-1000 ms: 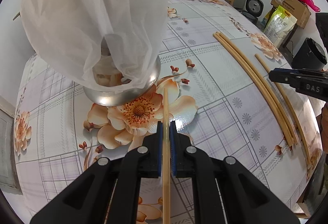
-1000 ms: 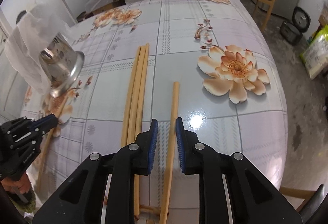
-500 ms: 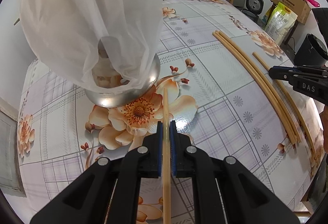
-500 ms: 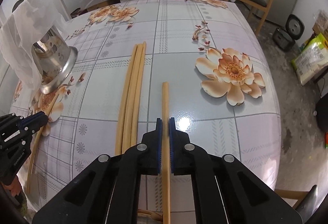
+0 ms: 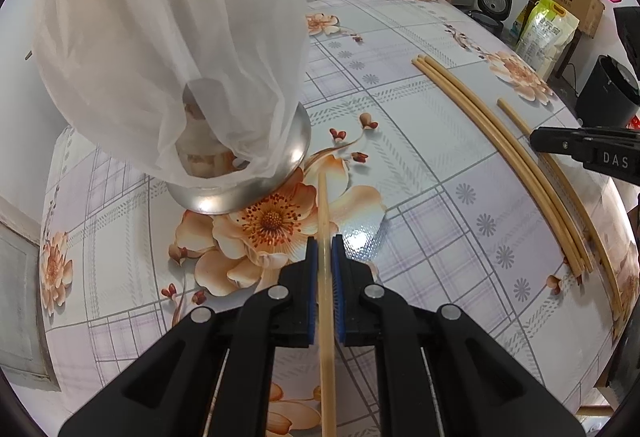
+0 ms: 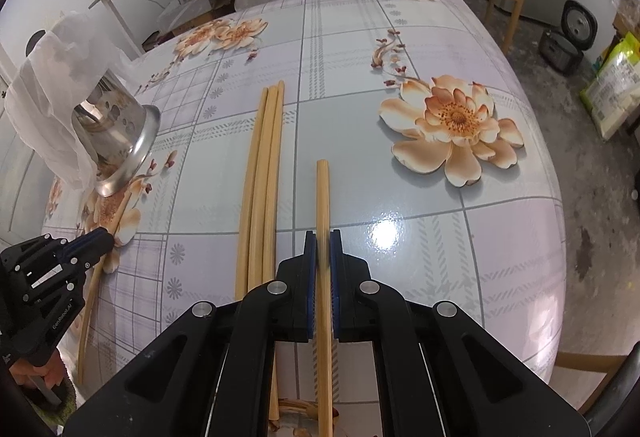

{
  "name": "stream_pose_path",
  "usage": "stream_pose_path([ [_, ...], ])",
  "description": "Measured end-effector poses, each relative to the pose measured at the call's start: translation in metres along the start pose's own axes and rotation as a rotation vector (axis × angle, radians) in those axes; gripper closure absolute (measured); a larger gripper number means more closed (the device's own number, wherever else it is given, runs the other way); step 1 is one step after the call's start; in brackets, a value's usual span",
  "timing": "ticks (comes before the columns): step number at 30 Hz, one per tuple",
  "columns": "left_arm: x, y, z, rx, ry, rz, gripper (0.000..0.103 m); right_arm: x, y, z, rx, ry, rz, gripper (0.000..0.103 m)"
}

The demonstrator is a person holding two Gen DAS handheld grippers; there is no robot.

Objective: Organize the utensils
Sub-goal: 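Raise both held wooden chopsticks up above the steel holder's opening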

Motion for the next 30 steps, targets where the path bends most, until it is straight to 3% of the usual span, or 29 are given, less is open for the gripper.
stream_pose_path([
  [11, 0.004, 0.007, -0.007, -0.037, -0.026, 0.015, 0.097, -0.007, 0.000, 0.006, 0.034, 0.026, 0.016, 0.098],
  [20, -0.021, 0.003, -0.030, -0.177, -0.234, 0.058, 0.097, -0.045, 0.000, 0.009, 0.082, 0.078, 0.090, 0.098],
  [30, -0.086, 0.001, -0.052, -0.225, -0.361, 0.171, 0.097, -0.094, 0.002, -0.006, 0.130, 0.197, 0.194, 0.098],
])
Point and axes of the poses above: each gripper's, at about its wrist camera, not at the fingertips, and x roughly the way its jaws point, z to its right, y to its top, the point moved 6 cm from there along x, roughly the way its jaws point, and after that the axes turned 2 degrees about -x, right-handed, at the moved point
